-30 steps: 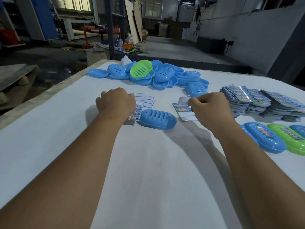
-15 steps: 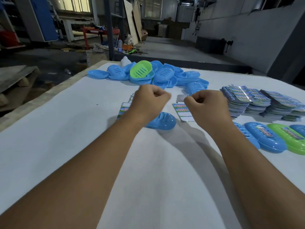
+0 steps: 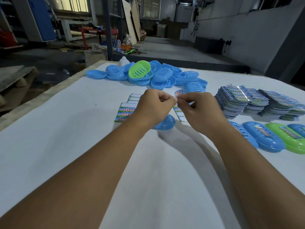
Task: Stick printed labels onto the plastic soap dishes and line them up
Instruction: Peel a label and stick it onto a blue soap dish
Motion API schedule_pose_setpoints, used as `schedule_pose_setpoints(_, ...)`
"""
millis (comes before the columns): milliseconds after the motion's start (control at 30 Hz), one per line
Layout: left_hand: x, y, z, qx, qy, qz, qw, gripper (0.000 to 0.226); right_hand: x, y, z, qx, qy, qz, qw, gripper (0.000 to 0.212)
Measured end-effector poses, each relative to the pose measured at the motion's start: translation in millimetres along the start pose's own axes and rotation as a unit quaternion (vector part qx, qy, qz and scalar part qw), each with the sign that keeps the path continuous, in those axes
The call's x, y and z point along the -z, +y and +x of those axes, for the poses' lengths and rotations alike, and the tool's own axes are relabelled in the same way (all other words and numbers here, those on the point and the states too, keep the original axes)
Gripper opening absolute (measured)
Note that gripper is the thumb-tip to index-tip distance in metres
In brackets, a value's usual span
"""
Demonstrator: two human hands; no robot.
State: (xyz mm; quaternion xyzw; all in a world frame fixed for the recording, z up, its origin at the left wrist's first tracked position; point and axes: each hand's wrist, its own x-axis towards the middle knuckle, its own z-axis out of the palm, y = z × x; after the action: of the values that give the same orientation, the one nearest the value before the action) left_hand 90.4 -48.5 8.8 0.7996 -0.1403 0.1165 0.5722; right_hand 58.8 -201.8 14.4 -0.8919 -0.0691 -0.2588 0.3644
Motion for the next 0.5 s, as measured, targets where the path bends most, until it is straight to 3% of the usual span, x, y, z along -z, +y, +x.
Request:
schedule_pose_setpoints(233,-0.8,-4.4,3.0,-0.012,-0.02,-0.001,1.0,0.014,6.4,5.9,6.7,-0.075,0.061,-0.013,0.995,0.018)
schedule_pose_setpoints(500,13.3,-4.8,7.1,0.012,0.002,0.08,0.997,0.025,5.1,4.4,7.1,-0.131,0.018,0.099,0.986,0.02)
